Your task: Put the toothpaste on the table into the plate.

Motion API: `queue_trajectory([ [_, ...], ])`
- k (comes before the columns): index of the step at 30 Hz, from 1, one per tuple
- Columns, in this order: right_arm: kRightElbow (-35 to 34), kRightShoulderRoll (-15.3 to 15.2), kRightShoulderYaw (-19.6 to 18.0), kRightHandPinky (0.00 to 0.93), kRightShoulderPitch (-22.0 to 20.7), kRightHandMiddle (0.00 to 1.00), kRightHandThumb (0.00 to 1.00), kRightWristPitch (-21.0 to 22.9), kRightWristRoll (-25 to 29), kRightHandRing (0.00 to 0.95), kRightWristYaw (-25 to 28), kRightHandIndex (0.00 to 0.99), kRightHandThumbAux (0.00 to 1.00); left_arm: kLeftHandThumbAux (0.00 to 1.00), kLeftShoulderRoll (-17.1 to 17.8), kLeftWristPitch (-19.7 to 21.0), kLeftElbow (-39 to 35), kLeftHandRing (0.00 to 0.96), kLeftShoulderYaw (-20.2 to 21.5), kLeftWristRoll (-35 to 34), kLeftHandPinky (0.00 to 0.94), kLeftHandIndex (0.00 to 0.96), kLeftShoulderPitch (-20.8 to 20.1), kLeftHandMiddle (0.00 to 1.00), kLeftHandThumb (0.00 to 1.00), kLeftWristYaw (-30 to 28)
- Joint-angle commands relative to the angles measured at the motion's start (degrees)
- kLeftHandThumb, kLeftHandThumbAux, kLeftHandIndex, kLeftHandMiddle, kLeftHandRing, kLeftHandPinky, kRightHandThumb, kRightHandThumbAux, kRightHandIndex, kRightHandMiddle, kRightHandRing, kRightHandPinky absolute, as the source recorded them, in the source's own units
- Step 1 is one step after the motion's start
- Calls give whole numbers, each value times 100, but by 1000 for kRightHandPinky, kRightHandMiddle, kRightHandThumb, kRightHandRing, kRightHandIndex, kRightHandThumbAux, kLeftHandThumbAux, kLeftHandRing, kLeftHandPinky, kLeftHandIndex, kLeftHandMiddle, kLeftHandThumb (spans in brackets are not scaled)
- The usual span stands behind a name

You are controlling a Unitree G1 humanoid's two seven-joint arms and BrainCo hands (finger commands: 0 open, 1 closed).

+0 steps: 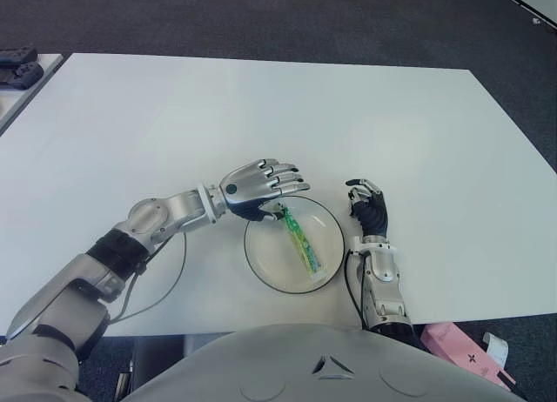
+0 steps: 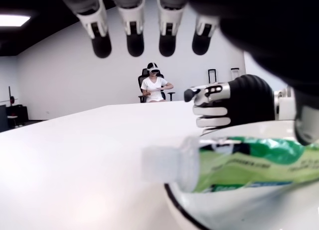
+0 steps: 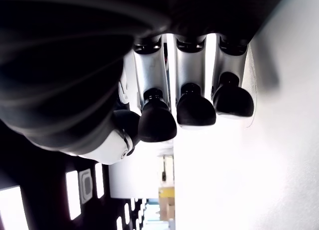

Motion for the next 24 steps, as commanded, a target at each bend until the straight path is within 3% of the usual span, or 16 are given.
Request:
queue_trajectory([
  [1,56,18,-4,817,5,838,701,187,-43,829,-40,438,727,379,7,-66,100,0,66,-111,0,0,22,0,52,-84],
  [24,87,31,-10,819,-20,831,701,178,-60,821,-91,438,727,383,-123,-215,324,0,309,-556,0,0,98,0,68,-143],
])
